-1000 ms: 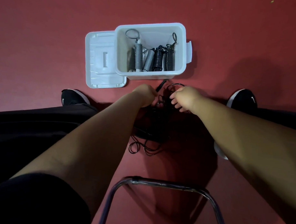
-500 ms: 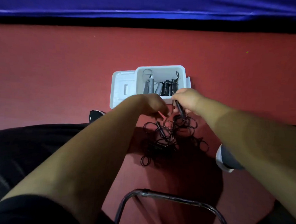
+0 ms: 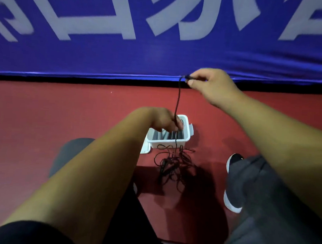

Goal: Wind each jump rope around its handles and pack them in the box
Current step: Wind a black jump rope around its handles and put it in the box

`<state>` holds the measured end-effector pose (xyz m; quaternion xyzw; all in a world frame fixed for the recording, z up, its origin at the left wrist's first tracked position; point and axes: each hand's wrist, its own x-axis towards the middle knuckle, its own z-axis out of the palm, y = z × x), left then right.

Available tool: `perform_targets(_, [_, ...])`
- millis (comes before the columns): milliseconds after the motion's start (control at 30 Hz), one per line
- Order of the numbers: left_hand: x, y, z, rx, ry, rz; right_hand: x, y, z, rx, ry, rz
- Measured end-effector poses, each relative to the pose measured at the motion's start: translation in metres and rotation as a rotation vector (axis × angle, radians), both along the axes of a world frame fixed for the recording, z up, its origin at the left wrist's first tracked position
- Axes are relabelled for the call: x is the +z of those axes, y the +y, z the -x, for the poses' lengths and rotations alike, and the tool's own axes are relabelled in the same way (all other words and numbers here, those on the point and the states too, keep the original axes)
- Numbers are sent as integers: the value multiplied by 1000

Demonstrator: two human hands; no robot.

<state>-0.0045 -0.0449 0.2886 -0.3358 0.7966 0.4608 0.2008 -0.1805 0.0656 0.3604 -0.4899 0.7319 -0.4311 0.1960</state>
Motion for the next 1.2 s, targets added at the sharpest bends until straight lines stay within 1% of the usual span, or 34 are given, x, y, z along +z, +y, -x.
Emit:
perform_targets(67, [14, 5, -3, -37, -8, 35, 19, 3, 3, -111, -171, 133])
perform_targets(100, [19, 6, -4, -22, 33, 9, 26, 5, 5, -154, -244, 182])
perform_targets(167, [32, 11, -2, 76, 206, -103, 28, 10, 5, -208, -352, 230])
perform_targets(200, [40, 13, 0, 156, 309, -162, 23, 13, 4, -238, -369, 213])
perform_targets(233, [49, 16, 2, 253, 413, -226, 12, 16, 4, -271, -351, 150])
perform_targets(267, [57, 17, 3, 353, 513, -295, 0, 18, 5, -298, -316, 38])
perform_targets(300, [64, 18, 4, 439, 597, -359, -12, 20, 4, -297, -302, -116])
perform_targets(367, [71, 17, 5, 563, 728, -466, -28, 20, 0, -178, -345, -417])
perform_targets(400, [72, 15, 4, 615, 789, -510, -31, 20, -3, -91, -388, -509])
perform_targets(433, [73, 12, 4, 675, 846, -553, -31, 19, -6, -24, -434, -561])
perform_targets(500, [72, 5, 6, 836, 940, -643, -31, 19, -7, 43, -518, -588])
perform_targets(567, [68, -5, 8, 983, 995, -717, -30, 17, -4, 102, -570, -557])
perform_targets(633, [64, -12, 11, 1065, 1015, -786, -27, 15, -2, 156, -611, -477])
perform_targets(700, [60, -16, 15, 1079, 996, -809, -24, 10, -3, 183, -638, -348])
perform_targets(733, [59, -17, 18, 1072, 963, -786, -23, 7, -4, 171, -652, -276])
perform_targets(800, [57, -16, 23, 1047, 849, -680, -19, -1, -5, 106, -699, -143])
perform_targets(867, [53, -11, 28, 934, 671, -523, -13, -8, -3, 46, -738, -33])
perform_targets(900, [48, -8, 29, 817, 557, -418, -9, -10, -1, 25, -749, 15])
perform_targets(967, [37, -4, 29, 458, 320, -173, -3, -13, 4, -13, -756, 100])
perform_targets(1000, [32, -1, 29, 278, 221, -78, 0, -14, 8, -29, -760, 138])
perform_targets(1033, [28, 1, 29, 154, 152, -12, 2, -15, 12, -47, -772, 177])
perform_targets(1100, [24, 4, 29, 80, 111, 33, 5, -17, 18, -100, -824, 256])
perform_targets(1200, [22, 4, 31, 110, 180, -1, 8, -19, 25, -198, -876, 321])
